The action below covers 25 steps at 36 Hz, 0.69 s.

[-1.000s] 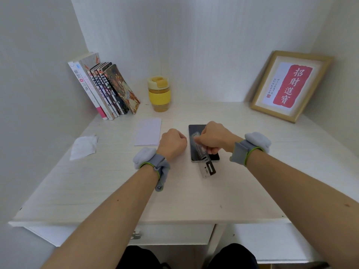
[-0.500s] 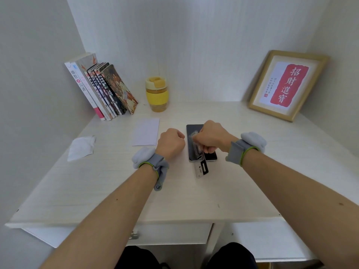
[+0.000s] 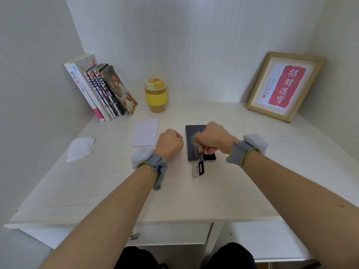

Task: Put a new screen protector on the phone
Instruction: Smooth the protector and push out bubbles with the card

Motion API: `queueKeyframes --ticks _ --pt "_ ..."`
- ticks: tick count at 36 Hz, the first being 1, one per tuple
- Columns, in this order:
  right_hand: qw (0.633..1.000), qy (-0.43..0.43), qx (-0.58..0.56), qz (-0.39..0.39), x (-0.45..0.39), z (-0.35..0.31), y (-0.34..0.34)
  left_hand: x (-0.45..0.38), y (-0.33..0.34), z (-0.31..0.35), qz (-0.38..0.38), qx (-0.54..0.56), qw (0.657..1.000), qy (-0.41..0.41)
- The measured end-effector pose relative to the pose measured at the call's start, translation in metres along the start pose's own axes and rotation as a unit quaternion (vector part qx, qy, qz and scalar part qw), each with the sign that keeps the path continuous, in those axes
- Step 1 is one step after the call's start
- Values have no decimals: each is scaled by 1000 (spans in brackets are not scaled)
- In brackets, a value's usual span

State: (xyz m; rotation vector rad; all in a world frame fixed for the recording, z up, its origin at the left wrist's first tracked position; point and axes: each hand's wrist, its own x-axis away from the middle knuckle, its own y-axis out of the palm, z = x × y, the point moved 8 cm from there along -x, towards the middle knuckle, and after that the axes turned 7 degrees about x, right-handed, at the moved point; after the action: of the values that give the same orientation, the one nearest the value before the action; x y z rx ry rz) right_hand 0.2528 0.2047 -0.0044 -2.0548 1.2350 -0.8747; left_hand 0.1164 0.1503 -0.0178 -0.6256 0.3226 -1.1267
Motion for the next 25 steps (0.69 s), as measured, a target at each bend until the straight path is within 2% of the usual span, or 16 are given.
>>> queueKeyframes --ticks 10,15,25 --pt "1000 -13 -23 -17 -3 -13 15 2 -2 1 9 4 1000 4" --pt "997 14 -78 22 -9 2 -12 0 -1 0 13 3 1000 -3" --pt "1000 11 -26 14 -7 6 -5 -2 2 1 17 -9 1000 2"
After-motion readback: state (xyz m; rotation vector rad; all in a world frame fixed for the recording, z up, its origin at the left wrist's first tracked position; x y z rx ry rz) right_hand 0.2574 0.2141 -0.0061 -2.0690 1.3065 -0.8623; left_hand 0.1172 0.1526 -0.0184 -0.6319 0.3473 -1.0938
